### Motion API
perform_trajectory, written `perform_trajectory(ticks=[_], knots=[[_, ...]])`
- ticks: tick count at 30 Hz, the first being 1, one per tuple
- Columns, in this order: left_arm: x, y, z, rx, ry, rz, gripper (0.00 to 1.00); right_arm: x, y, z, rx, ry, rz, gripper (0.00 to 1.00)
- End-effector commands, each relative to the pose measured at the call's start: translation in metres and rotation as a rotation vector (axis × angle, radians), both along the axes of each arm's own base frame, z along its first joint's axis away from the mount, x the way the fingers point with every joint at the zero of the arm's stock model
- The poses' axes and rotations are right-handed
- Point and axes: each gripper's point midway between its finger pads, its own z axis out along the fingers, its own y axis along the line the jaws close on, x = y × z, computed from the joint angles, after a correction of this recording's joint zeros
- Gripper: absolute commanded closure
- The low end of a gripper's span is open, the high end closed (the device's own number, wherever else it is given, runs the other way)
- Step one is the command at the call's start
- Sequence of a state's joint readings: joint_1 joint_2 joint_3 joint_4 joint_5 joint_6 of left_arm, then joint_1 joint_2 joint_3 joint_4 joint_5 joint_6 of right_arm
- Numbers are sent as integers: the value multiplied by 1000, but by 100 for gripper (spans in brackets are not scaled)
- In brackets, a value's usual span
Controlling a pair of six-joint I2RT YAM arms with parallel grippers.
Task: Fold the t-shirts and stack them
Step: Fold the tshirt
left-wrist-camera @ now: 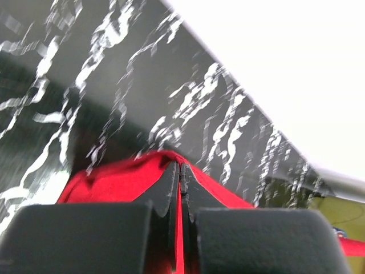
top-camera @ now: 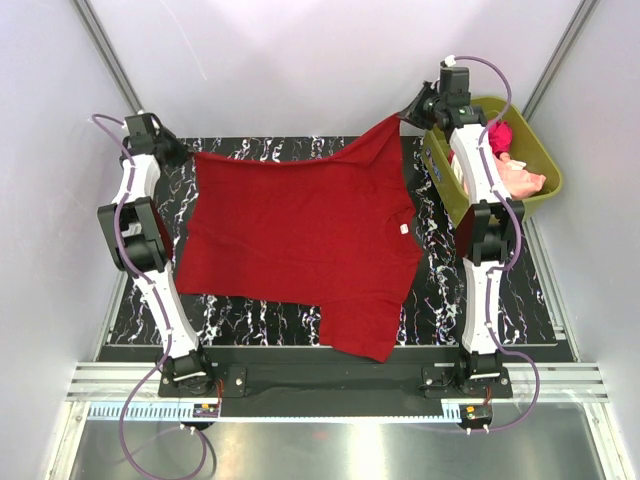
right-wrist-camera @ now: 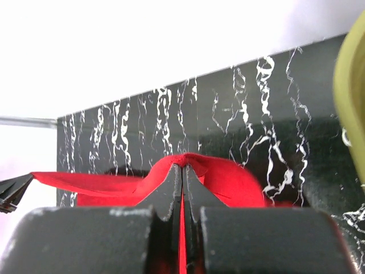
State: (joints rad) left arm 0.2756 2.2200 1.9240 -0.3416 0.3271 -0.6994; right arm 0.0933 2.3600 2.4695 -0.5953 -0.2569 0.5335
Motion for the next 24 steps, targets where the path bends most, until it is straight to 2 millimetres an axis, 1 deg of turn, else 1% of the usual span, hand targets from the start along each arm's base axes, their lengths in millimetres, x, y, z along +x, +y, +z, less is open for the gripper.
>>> perform_trajectory(ticks=[1,2,3,4,5,6,7,9,10,11,12,13,14,16,17,19,20,21,22,23,24], knots=[[25,-1,35,8,-125,-42,100,14,-15,41,44,-120,-14,100],[26,-1,38,8,-132,-48,100,13,-15,40,44,-116,-13,100],[26,-4,36,-1,-125,-60,100,11,-16,43,43,-116,-11,100],[26,-6,34,-7,-122,-66,100,9,-15,37,40,-101,-8,100],[24,-7,32,-11,-117,-75,100,7,-15,36,38,-96,-6,100],[22,-8,28,-10,-104,-79,100,4,-16,42,37,-100,-9,100],[21,-9,28,-9,-102,-77,100,0,-15,33,39,-72,-6,100],[16,-13,22,-18,-82,-92,100,-6,-15,35,46,-58,1,100],[14,-16,22,-18,-78,-102,100,-11,-13,26,50,-22,5,100],[12,-16,20,-16,-70,-105,100,-15,-13,32,58,-22,1,100],[7,-18,14,-8,-50,-114,100,-19,-13,32,63,-13,0,100],[4,-19,19,3,-55,-118,100,-24,-12,24,68,13,6,100],[0,-16,15,20,-37,-116,100,-29,-11,31,67,8,8,100],[-7,-16,15,39,-18,-122,100,-39,-13,25,58,38,13,100],[-13,-15,11,44,16,-120,100,-45,-15,32,44,32,13,100],[-19,-14,9,70,38,-131,100,-56,-17,27,24,68,6,100],[-26,-11,4,84,70,-127,100,-63,-19,35,18,62,4,100],[-29,-11,3,92,84,-126,100,-69,-19,35,19,75,3,100],[-33,-11,0,96,99,-126,100,-75,-18,27,22,103,9,100],[-39,-10,-4,100,129,-124,100,-84,-19,37,21,93,10,100],[-42,-9,-9,107,146,-127,100,-91,-20,35,23,110,7,100]])
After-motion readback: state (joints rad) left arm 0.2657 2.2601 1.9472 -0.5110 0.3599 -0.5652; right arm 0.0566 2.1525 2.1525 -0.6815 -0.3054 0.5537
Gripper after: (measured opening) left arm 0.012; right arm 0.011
